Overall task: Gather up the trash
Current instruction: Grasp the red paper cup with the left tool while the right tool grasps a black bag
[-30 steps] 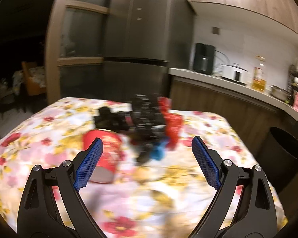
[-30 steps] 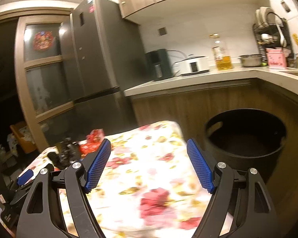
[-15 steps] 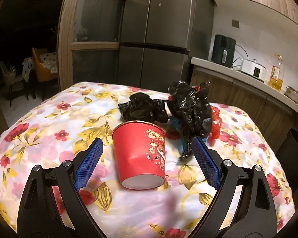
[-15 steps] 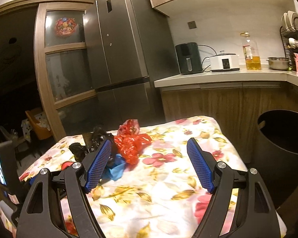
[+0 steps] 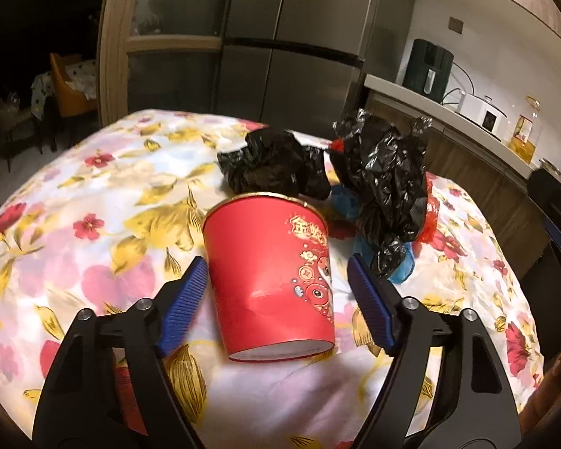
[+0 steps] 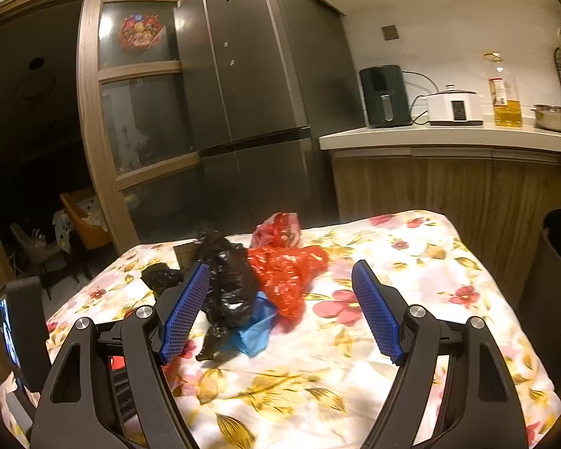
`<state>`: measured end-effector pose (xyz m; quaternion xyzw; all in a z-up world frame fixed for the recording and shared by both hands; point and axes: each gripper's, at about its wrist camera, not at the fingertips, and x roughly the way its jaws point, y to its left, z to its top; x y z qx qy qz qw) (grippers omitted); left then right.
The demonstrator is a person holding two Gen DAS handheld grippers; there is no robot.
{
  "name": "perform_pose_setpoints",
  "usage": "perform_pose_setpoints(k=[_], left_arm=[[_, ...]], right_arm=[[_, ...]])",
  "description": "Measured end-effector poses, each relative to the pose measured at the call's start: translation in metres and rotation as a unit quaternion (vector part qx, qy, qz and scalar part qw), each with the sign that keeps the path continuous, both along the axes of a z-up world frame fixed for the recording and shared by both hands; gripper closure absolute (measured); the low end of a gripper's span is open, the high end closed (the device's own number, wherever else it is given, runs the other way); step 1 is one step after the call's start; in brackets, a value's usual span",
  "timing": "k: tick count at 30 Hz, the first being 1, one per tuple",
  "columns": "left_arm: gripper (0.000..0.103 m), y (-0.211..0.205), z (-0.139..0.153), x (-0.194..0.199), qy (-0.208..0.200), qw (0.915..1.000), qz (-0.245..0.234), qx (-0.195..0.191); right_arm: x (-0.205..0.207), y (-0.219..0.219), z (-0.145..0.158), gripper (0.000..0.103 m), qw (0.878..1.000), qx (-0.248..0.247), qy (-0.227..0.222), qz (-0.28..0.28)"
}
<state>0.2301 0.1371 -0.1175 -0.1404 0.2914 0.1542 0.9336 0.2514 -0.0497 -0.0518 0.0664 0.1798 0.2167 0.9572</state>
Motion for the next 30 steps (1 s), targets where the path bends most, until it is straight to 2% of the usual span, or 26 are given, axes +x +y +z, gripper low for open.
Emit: perform_pose_setpoints(k=[4,13,24,28,30], left_arm=[[0.035,0.005,-0.005,0.004,0.007,0.9998,-0.006,-0.017],[0.037,0.016,-0.002,-0.004,-0.012,0.9988,-0.011,-0.047],[0.038,0.025,0.024,-0.037,-0.051,0.9986,0.011,-0.007],[0.038,0.028,0.031,-0.041,-0.060,0.9981,0.016,-0.001],[0.038,0.029,0.033,-0.042,-0.062,0.9980,0.016,0.000]], right_arm=[[0.006,0.015,-0.003,0.026,1.000,-0.009,0.003,0.014],[0.018,0.040,-0.012,0.026,0.999,-0.028,0.011,0.029],[0.040,0.066,-0.021,0.026,0.998,-0.035,0.023,0.039],[0.048,0.077,-0.028,0.033,0.997,-0.045,0.034,0.044],[0.052,0.080,-0.031,0.041,0.997,-0.048,0.043,0.049]])
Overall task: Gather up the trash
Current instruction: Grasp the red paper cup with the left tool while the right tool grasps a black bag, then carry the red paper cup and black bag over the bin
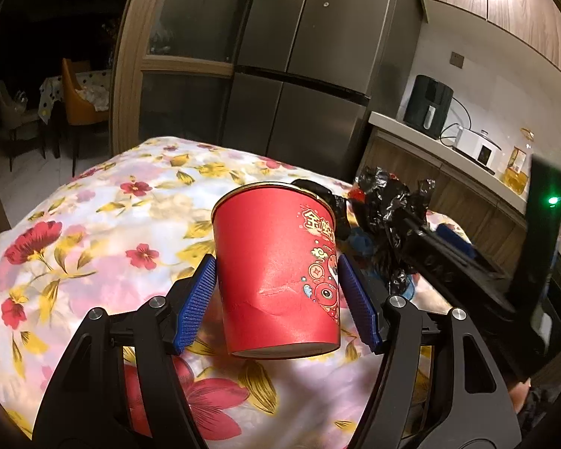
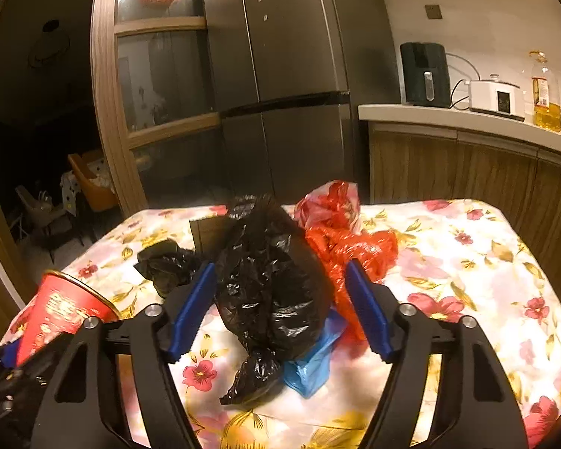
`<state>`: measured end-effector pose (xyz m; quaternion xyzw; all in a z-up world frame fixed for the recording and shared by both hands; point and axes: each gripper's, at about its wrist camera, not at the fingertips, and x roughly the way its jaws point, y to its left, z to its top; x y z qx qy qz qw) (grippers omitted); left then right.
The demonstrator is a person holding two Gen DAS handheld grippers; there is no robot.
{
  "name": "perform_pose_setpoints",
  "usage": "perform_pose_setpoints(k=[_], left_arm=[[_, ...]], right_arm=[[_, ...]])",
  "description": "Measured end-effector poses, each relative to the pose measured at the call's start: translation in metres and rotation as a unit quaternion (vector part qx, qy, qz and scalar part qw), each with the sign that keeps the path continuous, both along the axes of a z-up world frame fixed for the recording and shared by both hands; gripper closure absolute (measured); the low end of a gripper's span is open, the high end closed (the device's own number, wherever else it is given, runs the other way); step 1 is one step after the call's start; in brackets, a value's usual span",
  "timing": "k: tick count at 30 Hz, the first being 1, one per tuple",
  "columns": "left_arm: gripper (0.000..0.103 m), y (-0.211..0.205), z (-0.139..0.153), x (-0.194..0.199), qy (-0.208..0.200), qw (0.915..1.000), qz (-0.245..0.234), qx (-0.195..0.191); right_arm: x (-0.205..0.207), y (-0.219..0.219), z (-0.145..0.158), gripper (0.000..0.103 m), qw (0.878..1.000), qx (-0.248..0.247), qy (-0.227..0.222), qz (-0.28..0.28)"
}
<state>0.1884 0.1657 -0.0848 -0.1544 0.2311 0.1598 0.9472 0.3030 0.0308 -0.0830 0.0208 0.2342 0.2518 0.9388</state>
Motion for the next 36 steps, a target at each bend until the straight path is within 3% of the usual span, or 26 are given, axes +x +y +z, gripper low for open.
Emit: perform_pose_setpoints(k=[2,5,11,23,36], left_arm=[[0.038,0.000,0.000,-0.001,-0.001,1.0000,0.000,0.001],[0.038,0.000,0.002,-0.001,-0.003,1.0000,-0.001,0.002],[0.038,-0.003,0.005,-0.003,-0.007,1.0000,-0.003,0.004],[0.038,-0.022,0.020,-0.014,-0.022,0.9996,-0.014,0.015],[0.038,-0.075,0.033,-0.023,-0.038,0.9971,-0.058,0.031]], right_arm=[[0.002,0.001,-0.003,0.056,1.000,-0.003,0.007,0.004],[0.001,0.000,-0.003,0.071,1.000,0.001,0.010,0.011],[-0.009,-0.007,0.001,0.092,1.000,0.006,0.007,0.016],[-0.048,-0.058,0.035,0.096,0.998,0.052,-0.028,-0.006],[-0.089,-0.127,0.057,0.097,0.995,0.062,-0.057,-0.049]])
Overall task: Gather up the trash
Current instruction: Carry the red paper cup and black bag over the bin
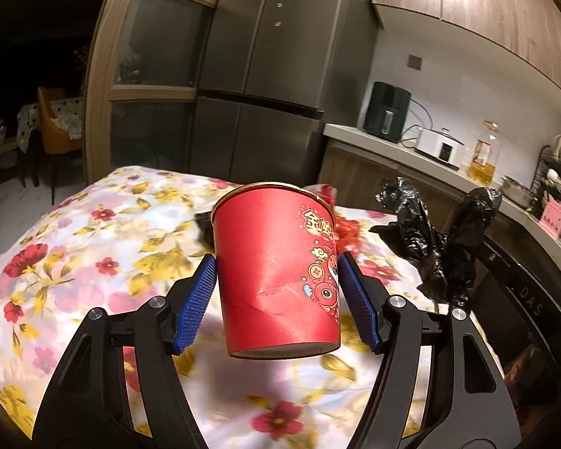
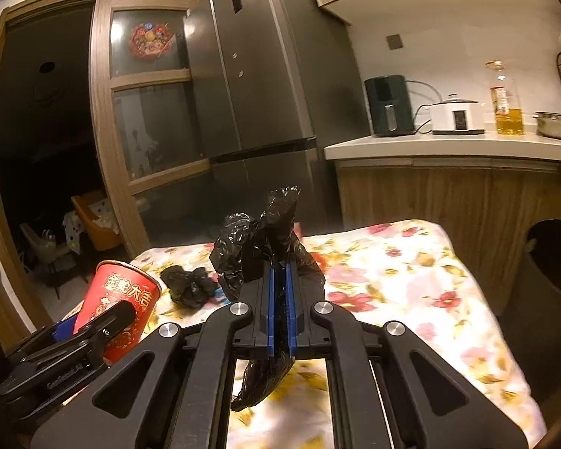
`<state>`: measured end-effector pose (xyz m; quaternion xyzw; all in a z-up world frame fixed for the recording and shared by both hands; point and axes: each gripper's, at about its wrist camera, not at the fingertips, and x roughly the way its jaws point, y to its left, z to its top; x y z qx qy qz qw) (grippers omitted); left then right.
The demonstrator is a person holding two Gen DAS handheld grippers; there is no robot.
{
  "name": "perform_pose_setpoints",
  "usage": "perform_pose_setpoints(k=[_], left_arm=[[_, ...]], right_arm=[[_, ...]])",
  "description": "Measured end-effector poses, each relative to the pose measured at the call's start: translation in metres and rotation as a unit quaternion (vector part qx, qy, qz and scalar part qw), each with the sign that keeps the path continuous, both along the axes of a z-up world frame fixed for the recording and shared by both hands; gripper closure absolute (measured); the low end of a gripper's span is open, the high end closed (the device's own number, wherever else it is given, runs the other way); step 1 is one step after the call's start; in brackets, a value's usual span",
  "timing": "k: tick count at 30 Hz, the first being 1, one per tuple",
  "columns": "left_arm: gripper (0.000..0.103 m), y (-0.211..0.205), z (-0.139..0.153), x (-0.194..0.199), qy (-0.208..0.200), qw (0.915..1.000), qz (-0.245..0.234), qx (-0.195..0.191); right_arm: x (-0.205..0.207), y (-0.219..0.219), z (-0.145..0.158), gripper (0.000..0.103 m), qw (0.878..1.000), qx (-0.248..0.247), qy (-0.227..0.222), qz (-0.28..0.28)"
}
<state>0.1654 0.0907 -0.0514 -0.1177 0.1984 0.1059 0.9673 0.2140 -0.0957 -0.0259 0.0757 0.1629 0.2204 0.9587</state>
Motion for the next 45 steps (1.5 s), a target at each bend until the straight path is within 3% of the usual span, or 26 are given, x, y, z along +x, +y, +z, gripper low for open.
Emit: perform_pose_setpoints(k=[11,20,33,45], left_arm=[[0.038,-0.065,0.009,0.010,-0.010,0.9982,-0.058,0.013],[0.038,-0.131,0.023,0.034,-0.025,0.9914,-0.125,0.028],[0.038,-0.235,0.038,0.074,-0.053,0.9737,-0.219,0.033],[0.038,-0.311,0.037,0.099,-0.055,0.9567,-0.283,0.039]], right_arm=[[-0.022,-0.065,0.010,0.097,0.999,0.004,-0.016,-0.051],[-0.025,-0.121,0.013,0.097,0.993,0.010,-0.025,-0.111],[-0.017,-0.216,0.019,0.097,0.975,0.011,-0.041,-0.217],[-0.013,-0.270,0.014,0.097,0.961,0.025,-0.038,-0.274]])
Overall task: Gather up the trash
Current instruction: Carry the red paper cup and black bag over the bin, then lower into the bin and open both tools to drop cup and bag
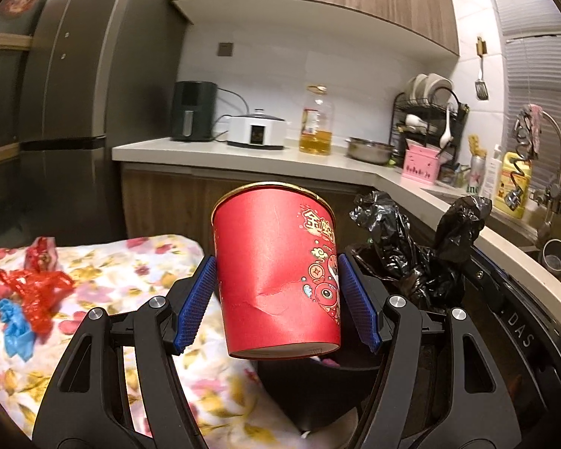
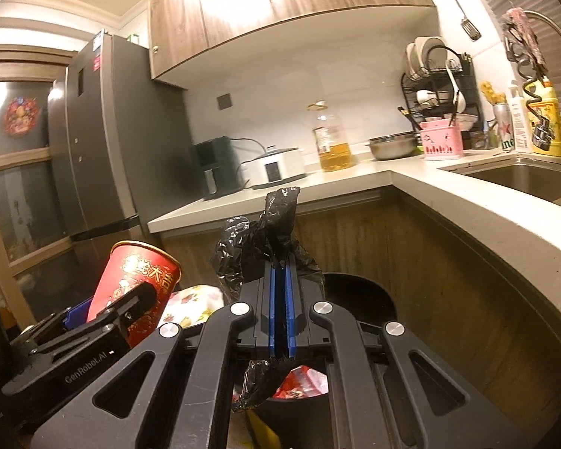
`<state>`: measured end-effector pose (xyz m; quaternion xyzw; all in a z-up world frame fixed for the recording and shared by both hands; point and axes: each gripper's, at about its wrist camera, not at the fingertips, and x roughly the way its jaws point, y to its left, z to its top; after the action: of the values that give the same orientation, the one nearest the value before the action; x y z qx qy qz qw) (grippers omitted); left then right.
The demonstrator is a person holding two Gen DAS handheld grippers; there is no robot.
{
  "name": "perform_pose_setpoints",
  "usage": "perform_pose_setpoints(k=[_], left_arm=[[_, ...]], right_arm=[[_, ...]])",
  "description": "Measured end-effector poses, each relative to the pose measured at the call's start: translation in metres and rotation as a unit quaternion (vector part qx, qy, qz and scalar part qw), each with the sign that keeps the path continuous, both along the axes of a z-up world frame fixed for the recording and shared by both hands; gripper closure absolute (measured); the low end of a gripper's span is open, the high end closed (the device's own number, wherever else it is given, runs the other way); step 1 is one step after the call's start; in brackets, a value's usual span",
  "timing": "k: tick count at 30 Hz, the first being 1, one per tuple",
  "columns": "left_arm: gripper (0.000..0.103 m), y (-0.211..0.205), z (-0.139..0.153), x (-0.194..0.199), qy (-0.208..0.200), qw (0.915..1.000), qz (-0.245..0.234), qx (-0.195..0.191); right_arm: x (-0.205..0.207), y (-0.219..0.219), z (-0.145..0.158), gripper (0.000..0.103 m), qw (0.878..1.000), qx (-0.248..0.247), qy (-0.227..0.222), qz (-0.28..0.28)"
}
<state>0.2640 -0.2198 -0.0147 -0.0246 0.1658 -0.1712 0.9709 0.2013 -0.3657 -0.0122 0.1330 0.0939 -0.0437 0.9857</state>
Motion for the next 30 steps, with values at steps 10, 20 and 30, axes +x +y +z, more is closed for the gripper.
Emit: perform_pose_setpoints(k=[10,20,30], left_arm=[[0.038,-0.021,-0.006,0.015,0.004,0.9999,-0.014,0.006],[0.038,-0.028,-0.012,0.021,0.012,0.9997,-0.018,0.011],[0.038,-0.032,-0.018,0.029,0.021,0.9995,-0.021,0.014]], right_arm=[[0.006,-0.015,-0.003,0.097,1.000,0.010,0.005,-0.010],[0.011,-0.015,-0.006,0.097,1.000,0.016,0.011,-0.013],[0.016,-0.018,-0.009,0.097,1.000,0.019,0.016,-0.015]])
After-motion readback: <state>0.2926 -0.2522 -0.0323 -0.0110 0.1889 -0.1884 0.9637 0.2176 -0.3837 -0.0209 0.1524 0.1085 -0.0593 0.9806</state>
